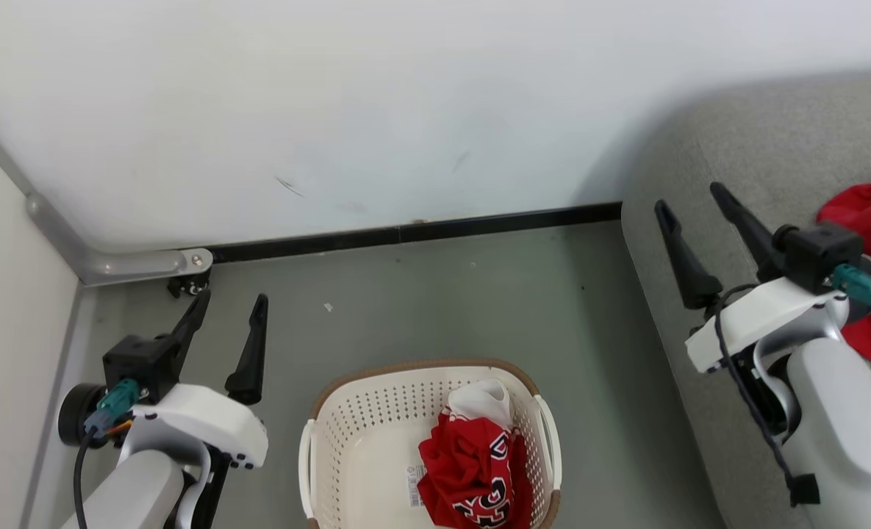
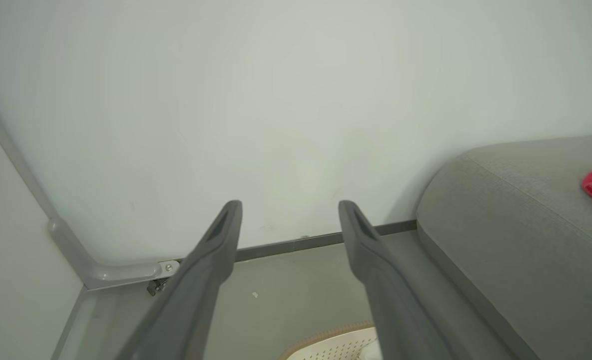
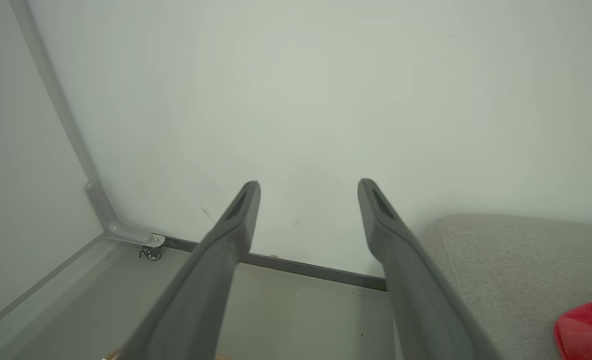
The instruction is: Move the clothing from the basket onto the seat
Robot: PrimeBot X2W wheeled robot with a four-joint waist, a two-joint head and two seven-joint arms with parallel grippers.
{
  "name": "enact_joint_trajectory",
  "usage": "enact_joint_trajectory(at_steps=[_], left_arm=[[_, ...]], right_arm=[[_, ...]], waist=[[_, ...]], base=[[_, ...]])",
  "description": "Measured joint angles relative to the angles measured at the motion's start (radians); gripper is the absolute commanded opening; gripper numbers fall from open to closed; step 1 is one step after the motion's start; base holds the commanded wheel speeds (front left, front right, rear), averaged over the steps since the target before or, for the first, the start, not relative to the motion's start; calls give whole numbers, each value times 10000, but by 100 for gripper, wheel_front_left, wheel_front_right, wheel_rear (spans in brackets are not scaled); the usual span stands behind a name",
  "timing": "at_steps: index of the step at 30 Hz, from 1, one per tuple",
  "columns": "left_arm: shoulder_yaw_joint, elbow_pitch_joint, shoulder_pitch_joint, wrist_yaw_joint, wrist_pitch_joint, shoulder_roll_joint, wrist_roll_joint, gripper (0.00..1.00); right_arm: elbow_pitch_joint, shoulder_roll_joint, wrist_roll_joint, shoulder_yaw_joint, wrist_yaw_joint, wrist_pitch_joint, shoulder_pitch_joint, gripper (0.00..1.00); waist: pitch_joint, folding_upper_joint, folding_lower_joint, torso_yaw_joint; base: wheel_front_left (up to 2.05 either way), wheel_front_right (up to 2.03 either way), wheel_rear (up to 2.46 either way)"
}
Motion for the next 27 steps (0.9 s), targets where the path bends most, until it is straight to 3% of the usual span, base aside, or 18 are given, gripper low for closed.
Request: enact_joint_trajectory(at_steps=[14,27], left_arm=[[583,12,1327,560,-130,109,-77,100],[1154,-255,2414,947,-174,209,-88,100]], right_arm=[[-499,974,-717,-224,-2,0,1693,100],[-1108,1243,-1329,-545,0,0,3271,100]], waist=[[-911,0,0,306],[-1505,0,0,274]], base=[[0,0,0],[0,0,0]])
